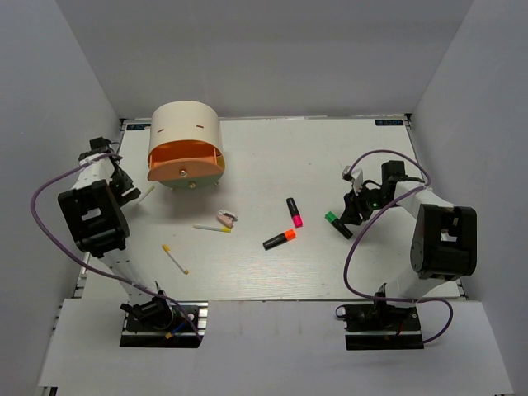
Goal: Sort the stationery into containers
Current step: Pick up the pen from the center of the board.
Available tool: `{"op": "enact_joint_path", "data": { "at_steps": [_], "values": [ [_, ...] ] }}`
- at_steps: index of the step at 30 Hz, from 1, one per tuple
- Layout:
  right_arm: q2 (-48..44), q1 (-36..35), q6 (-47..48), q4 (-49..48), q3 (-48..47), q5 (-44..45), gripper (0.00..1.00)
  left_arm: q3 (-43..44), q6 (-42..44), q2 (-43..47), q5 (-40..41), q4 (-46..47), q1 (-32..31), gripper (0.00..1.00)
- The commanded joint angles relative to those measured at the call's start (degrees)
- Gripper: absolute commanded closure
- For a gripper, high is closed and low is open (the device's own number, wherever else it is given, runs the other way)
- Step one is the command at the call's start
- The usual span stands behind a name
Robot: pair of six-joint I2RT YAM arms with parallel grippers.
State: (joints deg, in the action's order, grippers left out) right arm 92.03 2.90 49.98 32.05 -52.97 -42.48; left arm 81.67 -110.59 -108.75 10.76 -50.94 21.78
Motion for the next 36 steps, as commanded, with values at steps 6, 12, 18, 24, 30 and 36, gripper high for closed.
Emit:
{"op": "enact_joint_path", "data": {
  "at_steps": [6, 12, 18, 24, 30, 36],
  "values": [
    [0.4, 0.2, 0.0, 1.1, -3.0, 0.5, 0.51, 7.9, -0.8, -3.3, -0.5, -7.3, 0.4, 0.21],
    [-0.4, 0.2, 0.1, 1.1, -2.1, 1.1, 0.51, 11.5, -0.8, -8.1, -3.9, -11.0, 0.4, 0.21],
    [-1.2, 0.2, 0.2, 1.4, -1.4, 2.0, 0.51, 7.1, -0.8, -7.3, -3.4, -8.4, 0.4, 0.21],
    [-0.1, 0.1, -0.5, 1.7, -2.2, 1.8, 0.51, 10.9, -0.8, -10.5, -2.8, -11.7, 0.4, 0.25],
    [0.3, 0.1, -0.6, 2.1, -3.0, 2.1, 0.51, 10.0, -1.8, -11.1, -2.8, -10.5, -0.2, 0.26],
    [-0.2, 0.2, -0.4, 2.7, -3.0, 2.6, 0.51, 13.1, -1.8, -14.2, -2.8, -13.5, -0.2, 0.37]
  ]
}}
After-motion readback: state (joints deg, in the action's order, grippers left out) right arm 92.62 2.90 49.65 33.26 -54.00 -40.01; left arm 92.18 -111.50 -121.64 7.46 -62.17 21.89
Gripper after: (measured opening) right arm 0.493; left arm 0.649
